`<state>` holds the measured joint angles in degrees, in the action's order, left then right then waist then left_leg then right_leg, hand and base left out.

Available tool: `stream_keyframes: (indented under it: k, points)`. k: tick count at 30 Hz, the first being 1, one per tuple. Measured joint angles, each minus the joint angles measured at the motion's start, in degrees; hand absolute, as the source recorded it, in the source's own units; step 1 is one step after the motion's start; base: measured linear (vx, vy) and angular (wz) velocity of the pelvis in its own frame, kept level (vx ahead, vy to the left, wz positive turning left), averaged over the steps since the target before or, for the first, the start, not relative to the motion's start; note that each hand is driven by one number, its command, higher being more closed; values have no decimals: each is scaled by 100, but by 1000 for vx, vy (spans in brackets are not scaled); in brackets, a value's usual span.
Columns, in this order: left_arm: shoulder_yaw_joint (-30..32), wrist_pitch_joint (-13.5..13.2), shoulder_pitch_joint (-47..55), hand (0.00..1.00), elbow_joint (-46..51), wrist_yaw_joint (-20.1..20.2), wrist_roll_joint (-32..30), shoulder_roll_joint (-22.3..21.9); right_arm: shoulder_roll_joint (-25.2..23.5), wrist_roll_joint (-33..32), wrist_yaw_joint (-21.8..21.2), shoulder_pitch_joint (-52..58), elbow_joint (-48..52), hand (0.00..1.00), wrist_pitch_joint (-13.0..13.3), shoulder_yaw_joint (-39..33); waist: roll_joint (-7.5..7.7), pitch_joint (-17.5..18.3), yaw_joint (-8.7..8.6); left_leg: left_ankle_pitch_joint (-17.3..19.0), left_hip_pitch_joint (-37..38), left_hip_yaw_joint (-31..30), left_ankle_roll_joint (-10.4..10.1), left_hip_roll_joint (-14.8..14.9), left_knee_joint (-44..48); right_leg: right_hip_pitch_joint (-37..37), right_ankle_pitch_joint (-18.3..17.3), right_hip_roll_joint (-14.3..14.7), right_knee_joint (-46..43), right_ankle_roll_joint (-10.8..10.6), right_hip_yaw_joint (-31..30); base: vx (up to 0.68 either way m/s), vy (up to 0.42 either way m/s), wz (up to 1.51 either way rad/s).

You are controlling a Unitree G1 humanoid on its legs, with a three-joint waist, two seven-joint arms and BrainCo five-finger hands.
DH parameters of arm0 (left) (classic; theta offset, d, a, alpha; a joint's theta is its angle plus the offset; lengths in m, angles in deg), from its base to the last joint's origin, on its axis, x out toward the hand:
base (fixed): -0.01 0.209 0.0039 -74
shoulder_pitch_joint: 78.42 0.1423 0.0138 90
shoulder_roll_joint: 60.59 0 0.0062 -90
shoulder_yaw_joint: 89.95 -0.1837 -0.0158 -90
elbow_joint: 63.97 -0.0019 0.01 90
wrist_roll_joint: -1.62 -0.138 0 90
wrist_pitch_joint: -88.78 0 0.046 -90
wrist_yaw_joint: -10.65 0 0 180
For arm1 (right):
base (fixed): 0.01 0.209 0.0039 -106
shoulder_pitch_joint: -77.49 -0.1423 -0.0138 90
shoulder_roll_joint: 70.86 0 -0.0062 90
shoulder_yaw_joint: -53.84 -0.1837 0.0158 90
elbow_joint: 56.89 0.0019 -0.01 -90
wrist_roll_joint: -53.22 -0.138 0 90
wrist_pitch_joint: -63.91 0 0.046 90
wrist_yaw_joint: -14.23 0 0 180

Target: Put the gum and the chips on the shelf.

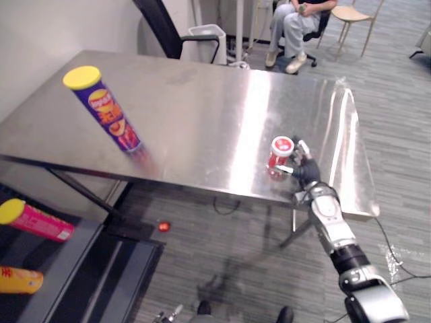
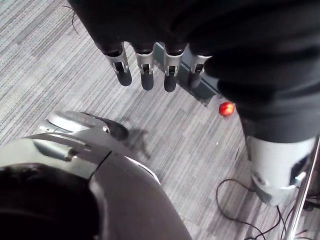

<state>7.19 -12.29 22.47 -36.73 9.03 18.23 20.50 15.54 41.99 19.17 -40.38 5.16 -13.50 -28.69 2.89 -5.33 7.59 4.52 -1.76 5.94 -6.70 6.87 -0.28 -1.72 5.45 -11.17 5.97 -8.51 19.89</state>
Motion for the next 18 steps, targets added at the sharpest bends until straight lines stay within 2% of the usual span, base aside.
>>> stream_keyframes:
  k: [2, 11, 12, 18]
  points:
    - [0, 0, -26, 0, 8, -23, 0, -7, -4, 0, 73, -117, -15, 0, -18, -40, -5, -54, 49, -1, 1, 0, 2, -5, -11, -1, 1, -3, 2, 1, -1, 0, 0, 0]
    - [11, 1, -55, 0, 17, -66, 1, -12, -190, -1, 226, -595, -226, 0, -62, -45, 16, -194, 72, -4, 1, -8, 5, -15, -64, -14, 4, -15, 3, 1, 2, 0, 0, 0]
    - [25, 1, -55, 0, 39, -72, 2, -13, -232, -2, 234, -643, -218, 100, -61, -42, 18, -219, 77, -4, 1, -8, 5, -16, -65, -14, 6, -16, 2, -2, 2, 0, 0, 0]
    - [228, 8, -54, 0, 134, -116, -1, -60, -467, 0, 206, -651, 16, 100, -65, 102, 34, -296, 98, -4, -3, -11, 4, -19, -66, -13, 8, -25, 3, -4, 7, 0, 0, 0]
